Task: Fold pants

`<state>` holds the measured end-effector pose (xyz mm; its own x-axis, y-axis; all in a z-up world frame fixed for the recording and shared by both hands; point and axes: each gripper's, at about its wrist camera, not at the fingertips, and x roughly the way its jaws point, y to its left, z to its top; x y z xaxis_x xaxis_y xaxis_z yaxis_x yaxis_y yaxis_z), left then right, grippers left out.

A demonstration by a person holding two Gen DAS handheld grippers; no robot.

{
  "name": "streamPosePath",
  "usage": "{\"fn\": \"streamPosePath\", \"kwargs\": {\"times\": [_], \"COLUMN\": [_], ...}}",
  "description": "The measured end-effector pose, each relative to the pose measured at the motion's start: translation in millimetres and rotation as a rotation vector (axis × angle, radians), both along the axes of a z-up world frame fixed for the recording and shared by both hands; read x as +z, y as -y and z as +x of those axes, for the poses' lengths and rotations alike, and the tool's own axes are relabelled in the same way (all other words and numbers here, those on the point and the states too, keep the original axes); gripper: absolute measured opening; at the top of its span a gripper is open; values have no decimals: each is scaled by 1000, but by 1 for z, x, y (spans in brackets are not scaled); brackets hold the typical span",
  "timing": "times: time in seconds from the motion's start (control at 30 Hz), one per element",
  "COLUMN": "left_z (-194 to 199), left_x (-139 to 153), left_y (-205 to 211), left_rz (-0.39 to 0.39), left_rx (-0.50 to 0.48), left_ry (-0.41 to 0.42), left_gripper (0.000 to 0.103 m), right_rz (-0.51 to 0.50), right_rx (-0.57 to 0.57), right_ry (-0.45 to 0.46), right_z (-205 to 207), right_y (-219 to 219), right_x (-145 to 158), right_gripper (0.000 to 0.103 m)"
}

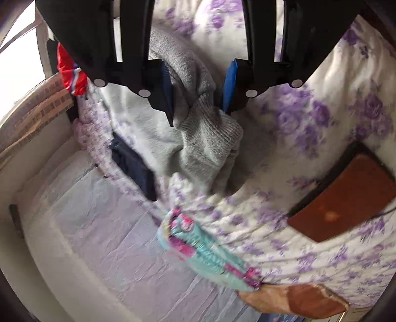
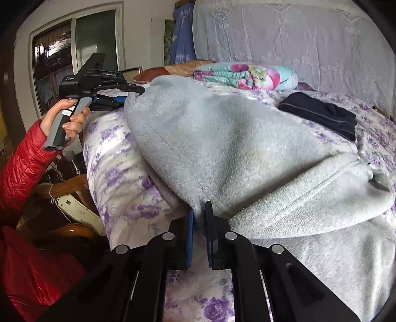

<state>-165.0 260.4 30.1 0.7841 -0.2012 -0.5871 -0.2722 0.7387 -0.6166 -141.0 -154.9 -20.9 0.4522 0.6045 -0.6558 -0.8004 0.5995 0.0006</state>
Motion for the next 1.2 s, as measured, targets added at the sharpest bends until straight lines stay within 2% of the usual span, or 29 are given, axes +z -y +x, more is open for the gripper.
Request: {"fn": "streamPosePath", "kwargs": {"times": [0.03,0.1,0.13,0.2,0.23,0.27,0.33,0.37,0.4,0.43,0.47,0.5,0.53,0.57,0.6,0.63,0.67,0.73,0.83,0.9,1.03,1.07,1.1,1.17,1.2], "left_z": [-5,-21,-30,-52,-59,-59,-43,-30,-16,-1,13,27,38,47,47,43,37,36,36,36,41,42,42,42,41], "left_x": [-11,-12,-3,25,43,59,78,79,74,65,52,34,14,-8,-21,-16,-10,-14,-13,-14,-17,-17,-17,-17,-17], "left_y": [-3,-5,-3,8,19,33,66,84,102,120,136,150,162,171,183,193,199,200,188,190,200,200,199,198,197], "left_rz": [-8,-24,-6,64,120,171,234,247,258,277,303,326,353,410,499,576,598,591,522,516,556,557,555,553,550], "left_rx": [18,36,58,121,115,75,-63,-148,-221,-282,-331,-377,-395,-385,-364,-367,-389,-410,-421,-423,-425,-427,-430,-432,-432], "left_ry": [-28,7,25,117,173,215,240,238,221,189,152,106,60,12,5,19,43,37,70,79,64,64,66,70,73], "left_gripper": [50,51,55,61,73,87,93,94,94,94,94,94,96,98,98,98,98,98,98,98,98,98,98,98,98], "right_rz": [14,32,39,40,34,26,25,44,79,121,160,198,238,259,259,242,217,160,108,43,-270,-271,-221,-65,13], "right_rx": [-4,-13,-15,-17,-16,-15,-7,9,28,27,0,-38,-91,-181,-314,-446,-561,-707,-811,-849,-926,-925,-918,-917,-917], "right_ry": [5,-19,-30,-36,-35,-35,-54,-92,-140,-172,-171,-158,-143,-122,-97,-80,-82,-163,-302,-326,-404,-402,-368,-337,-353], "right_z": [-1,0,1,2,2,1,2,4,6,9,11,14,21,30,44,58,76,116,167,192,237,237,232,215,207], "right_y": [2,4,6,5,5,3,3,5,8,14,23,34,48,61,74,82,87,88,76,57,28,27,30,48,62], "right_x": [-1,0,0,0,0,0,2,6,11,20,31,44,59,72,84,94,100,101,85,68,13,5,4,13,18], "right_gripper": [10,11,11,11,11,12,17,23,36,40,41,47,59,66,84,99,100,100,100,100,100,100,99,72,38]}}
